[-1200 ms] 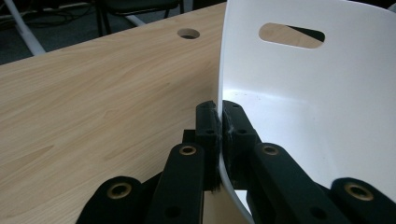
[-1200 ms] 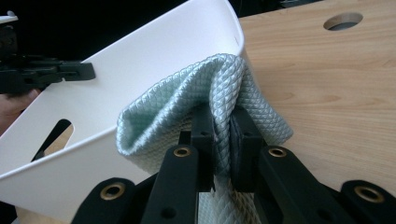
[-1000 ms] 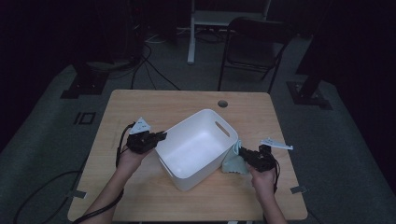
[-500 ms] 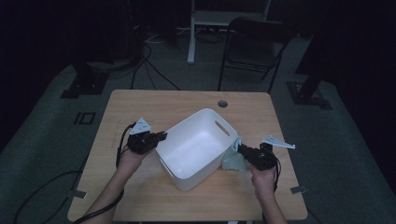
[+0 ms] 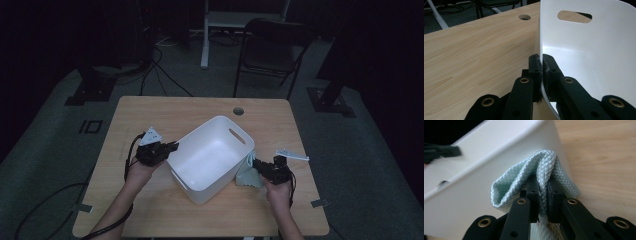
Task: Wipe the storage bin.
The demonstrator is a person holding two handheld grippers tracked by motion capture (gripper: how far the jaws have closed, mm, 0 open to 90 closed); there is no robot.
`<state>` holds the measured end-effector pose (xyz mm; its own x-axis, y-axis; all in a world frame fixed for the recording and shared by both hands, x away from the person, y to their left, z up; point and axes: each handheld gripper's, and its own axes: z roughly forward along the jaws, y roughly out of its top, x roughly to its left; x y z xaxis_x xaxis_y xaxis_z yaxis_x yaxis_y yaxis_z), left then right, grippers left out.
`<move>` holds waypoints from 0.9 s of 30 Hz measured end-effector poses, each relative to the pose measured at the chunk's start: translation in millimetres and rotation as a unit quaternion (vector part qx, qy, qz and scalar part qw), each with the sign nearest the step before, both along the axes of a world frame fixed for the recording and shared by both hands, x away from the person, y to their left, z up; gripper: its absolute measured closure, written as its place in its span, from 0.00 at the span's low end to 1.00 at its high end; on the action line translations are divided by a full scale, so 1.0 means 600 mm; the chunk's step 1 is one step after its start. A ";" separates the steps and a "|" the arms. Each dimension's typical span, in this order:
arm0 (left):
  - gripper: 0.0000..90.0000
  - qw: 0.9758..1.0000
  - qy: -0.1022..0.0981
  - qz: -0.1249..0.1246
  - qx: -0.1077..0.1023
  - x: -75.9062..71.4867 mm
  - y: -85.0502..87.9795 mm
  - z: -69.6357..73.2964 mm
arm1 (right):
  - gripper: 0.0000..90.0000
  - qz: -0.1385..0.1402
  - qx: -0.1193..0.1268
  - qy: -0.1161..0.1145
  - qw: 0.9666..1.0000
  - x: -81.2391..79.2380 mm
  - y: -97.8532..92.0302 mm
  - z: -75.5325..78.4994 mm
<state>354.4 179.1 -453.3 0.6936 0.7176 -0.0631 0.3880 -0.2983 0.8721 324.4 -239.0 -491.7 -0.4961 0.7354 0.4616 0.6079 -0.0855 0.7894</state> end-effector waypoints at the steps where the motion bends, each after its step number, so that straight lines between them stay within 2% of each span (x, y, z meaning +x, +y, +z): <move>1: 0.96 1.000 0.000 0.001 0.000 -0.002 -0.001 0.000 | 0.92 0.004 0.004 -0.007 1.000 -0.004 0.000 0.008; 3: 0.96 1.000 0.001 0.003 -0.007 -0.004 -0.002 -0.001 | 0.92 0.007 0.010 -0.023 1.000 -0.013 -0.001 0.024; 5: 0.96 1.000 0.003 -0.002 0.002 -0.004 -0.003 0.001 | 0.92 0.007 0.008 -0.034 0.999 -0.017 0.000 0.035; 6: 0.96 1.000 0.003 -0.005 0.006 -0.005 -0.003 0.002 | 0.92 0.007 0.009 -0.035 0.999 -0.017 0.000 0.036; 8: 0.96 1.000 0.003 -0.005 0.000 -0.006 -0.002 0.000 | 0.92 0.004 0.013 -0.037 0.999 -0.016 0.000 0.031; 12: 0.96 1.000 -0.004 -0.002 -0.001 -0.008 -0.004 -0.001 | 0.92 0.002 0.008 -0.033 0.999 -0.012 0.003 0.022; 15: 0.96 1.000 -0.008 0.007 -0.010 -0.010 -0.004 -0.004 | 0.92 0.001 -0.003 -0.019 1.000 -0.005 0.008 0.002; 19: 0.96 1.000 -0.012 0.014 -0.006 -0.011 -0.007 -0.004 | 0.92 0.003 -0.005 -0.002 1.000 -0.001 0.010 -0.010; 22: 0.97 1.000 -0.013 0.018 -0.007 -0.012 -0.008 -0.005 | 0.92 0.009 0.001 -0.008 1.000 -0.005 0.009 0.003; 25: 0.97 1.000 -0.012 0.019 -0.007 -0.012 -0.009 -0.004 | 0.92 0.016 0.012 -0.029 0.999 -0.015 0.011 0.025; 27: 0.97 1.000 -0.012 0.018 -0.008 -0.012 -0.009 -0.005 | 0.92 0.016 0.008 -0.037 0.999 -0.018 0.015 0.033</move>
<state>347.3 173.9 -456.0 0.6688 0.7412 -0.0582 0.3775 -0.2711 0.8855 313.7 -230.3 -472.1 -0.5533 0.7111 0.4338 0.5500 -0.0792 0.8314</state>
